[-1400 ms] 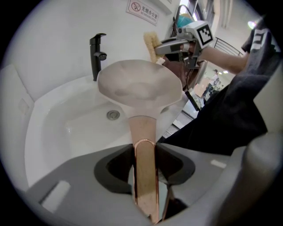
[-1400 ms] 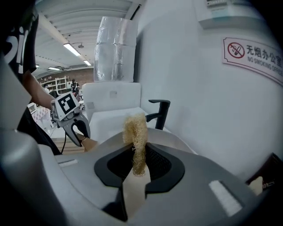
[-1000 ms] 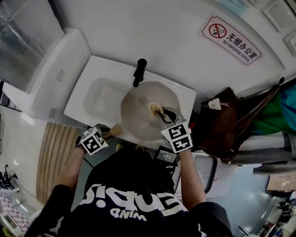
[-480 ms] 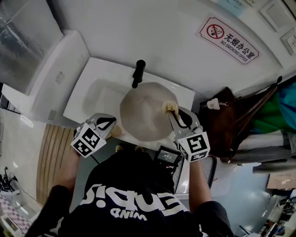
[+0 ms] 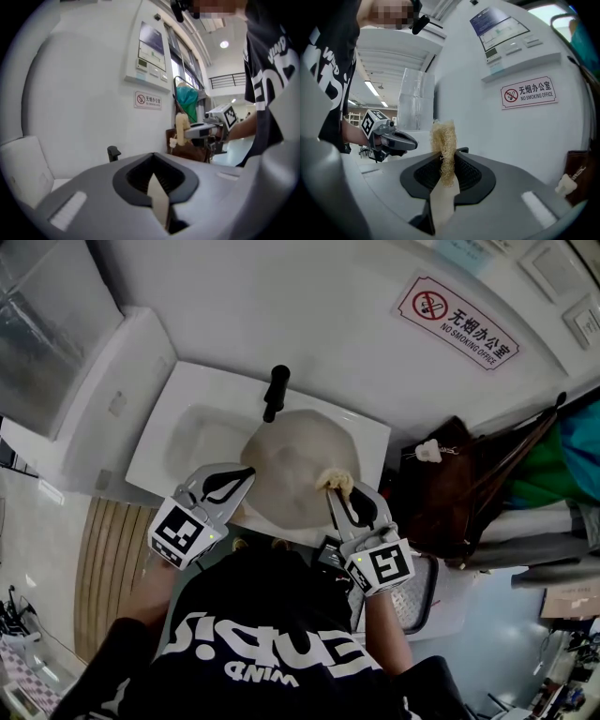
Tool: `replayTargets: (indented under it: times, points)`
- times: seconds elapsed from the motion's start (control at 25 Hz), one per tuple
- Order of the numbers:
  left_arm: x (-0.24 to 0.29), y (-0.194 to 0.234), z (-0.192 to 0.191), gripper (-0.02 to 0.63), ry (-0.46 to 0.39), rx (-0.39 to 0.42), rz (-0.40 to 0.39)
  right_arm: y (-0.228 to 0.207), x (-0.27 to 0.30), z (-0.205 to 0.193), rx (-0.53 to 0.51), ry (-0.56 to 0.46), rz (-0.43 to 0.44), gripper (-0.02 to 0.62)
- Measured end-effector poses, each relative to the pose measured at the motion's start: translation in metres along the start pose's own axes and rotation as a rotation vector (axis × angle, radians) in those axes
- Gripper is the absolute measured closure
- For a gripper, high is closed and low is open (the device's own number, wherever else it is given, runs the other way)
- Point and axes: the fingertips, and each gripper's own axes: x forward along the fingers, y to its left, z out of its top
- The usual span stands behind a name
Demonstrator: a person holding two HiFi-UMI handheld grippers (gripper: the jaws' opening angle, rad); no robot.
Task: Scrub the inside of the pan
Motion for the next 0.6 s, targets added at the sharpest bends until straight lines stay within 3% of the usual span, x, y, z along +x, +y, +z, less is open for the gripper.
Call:
replayTargets:
  times: [0.24, 0.6]
  points:
    - [0.004, 0.002, -0.007, 0.611, -0.084, -0.014, 0.075, 0.003, 0.004, -0.014, 0.062, -0.020, -0.051, 0.518]
    - [0.005, 0.013, -0.023, 0.611, -0.093, -0.040, 0.154, 0.002, 0.004, -0.024, 0.105, -0.027, -0.054, 0.518]
